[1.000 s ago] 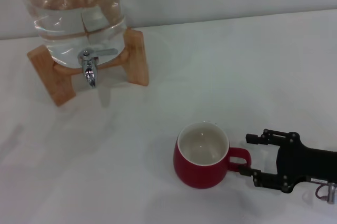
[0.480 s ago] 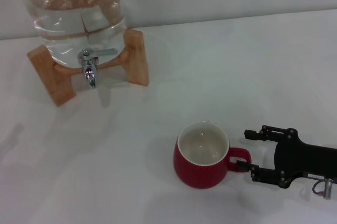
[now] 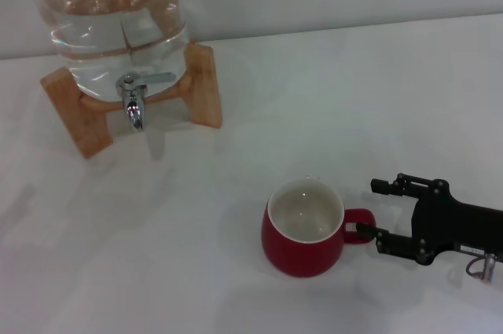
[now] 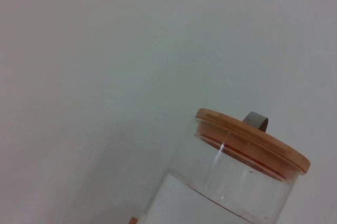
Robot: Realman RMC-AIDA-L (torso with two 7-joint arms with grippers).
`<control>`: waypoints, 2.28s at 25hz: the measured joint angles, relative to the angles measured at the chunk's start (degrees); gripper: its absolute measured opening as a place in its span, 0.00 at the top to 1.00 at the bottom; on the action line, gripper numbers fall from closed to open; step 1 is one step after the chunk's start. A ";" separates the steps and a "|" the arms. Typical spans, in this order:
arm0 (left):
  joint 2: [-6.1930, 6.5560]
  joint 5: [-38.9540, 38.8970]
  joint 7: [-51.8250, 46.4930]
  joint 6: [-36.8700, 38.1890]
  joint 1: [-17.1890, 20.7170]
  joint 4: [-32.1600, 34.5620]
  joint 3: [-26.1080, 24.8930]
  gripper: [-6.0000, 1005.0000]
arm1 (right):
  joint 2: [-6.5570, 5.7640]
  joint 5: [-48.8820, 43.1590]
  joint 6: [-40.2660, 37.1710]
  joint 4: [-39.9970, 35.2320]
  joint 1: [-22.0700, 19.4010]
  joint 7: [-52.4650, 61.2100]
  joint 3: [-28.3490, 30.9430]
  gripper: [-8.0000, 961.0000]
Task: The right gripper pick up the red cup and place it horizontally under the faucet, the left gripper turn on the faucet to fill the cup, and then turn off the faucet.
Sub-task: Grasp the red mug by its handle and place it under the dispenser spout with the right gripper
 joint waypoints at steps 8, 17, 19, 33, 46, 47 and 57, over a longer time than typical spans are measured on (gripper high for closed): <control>0.00 0.00 0.00 0.00 0.00 0.00 -0.06 0.13 | 0.00 3.81 -2.40 0.00 0.19 -0.28 -3.31 0.31; 0.00 0.00 0.00 0.25 0.04 0.00 -0.06 0.13 | 0.00 5.78 -4.01 0.28 0.71 -0.59 -4.99 0.31; 0.00 0.00 0.00 0.26 0.08 0.00 -0.06 0.13 | 0.00 6.21 -4.11 0.22 0.76 -0.59 -5.00 0.31; 0.00 -0.09 0.00 0.38 -0.02 0.00 -0.06 0.13 | 0.00 8.33 -5.36 0.02 1.10 -0.57 -5.10 0.31; -0.27 -0.26 0.14 -0.14 0.44 0.00 -0.06 0.13 | 0.09 14.56 -11.20 0.85 1.98 -0.09 -12.42 0.31; -0.26 -0.26 0.18 -0.14 0.45 0.00 -0.06 0.13 | 0.09 14.76 -11.30 0.86 2.05 -0.07 -12.47 0.31; -0.27 -0.09 0.35 0.02 0.65 0.00 -0.06 0.13 | 0.05 17.78 -12.25 0.66 2.59 0.14 -12.49 0.31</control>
